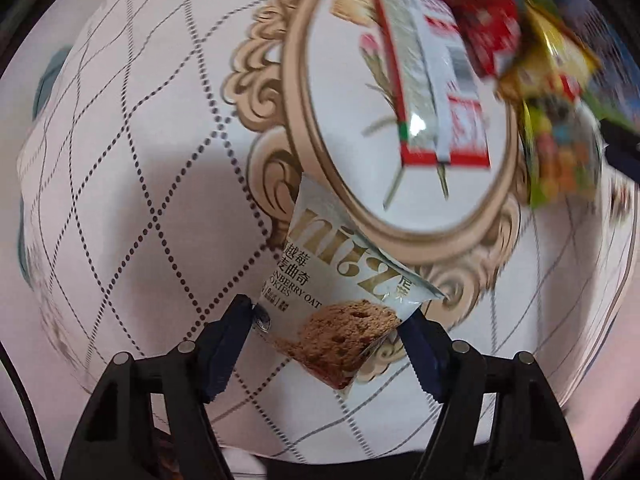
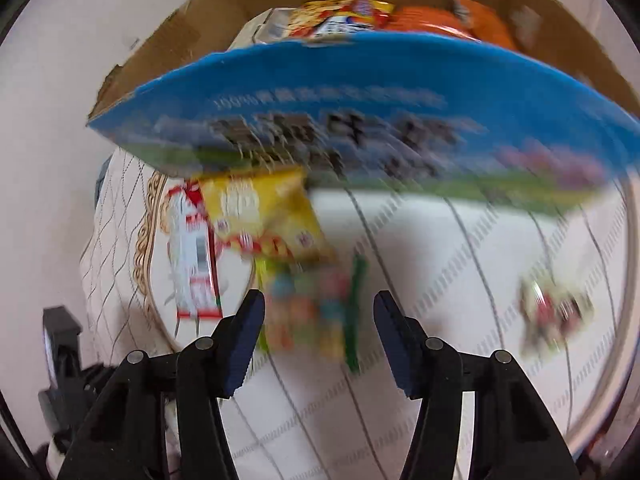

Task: Organize snacks
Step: 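Grasp the cranberry oat cookie pack with the left tool while the right tool grasps the candy-ball bag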

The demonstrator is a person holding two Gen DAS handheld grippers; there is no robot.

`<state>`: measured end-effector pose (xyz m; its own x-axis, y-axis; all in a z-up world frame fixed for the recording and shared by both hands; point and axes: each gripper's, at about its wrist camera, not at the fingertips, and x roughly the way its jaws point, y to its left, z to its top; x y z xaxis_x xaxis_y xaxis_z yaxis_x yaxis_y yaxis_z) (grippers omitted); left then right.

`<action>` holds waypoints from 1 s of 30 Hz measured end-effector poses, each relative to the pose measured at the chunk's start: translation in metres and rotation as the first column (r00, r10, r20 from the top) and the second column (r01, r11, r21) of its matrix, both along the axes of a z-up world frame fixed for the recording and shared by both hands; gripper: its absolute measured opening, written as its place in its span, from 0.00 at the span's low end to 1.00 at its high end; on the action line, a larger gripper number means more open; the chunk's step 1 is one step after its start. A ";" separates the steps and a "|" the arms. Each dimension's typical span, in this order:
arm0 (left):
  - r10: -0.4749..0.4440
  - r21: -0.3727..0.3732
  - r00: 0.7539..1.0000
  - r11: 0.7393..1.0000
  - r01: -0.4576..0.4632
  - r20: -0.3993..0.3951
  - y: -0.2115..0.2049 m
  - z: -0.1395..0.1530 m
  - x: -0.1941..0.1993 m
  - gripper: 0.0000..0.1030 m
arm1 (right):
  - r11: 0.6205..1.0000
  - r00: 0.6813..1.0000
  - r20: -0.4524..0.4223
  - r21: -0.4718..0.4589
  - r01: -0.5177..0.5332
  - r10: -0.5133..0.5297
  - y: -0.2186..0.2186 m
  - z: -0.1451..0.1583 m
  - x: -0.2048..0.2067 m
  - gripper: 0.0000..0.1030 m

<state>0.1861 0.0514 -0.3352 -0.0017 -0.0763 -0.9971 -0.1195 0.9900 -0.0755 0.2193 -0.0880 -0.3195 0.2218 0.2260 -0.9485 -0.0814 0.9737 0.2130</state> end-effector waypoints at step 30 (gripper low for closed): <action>0.110 -0.150 0.994 0.983 -0.106 0.016 0.049 -0.009 -0.037 0.76 | 0.885 0.892 -0.313 -0.230 -0.405 0.327 0.103 -0.040 -0.017 0.63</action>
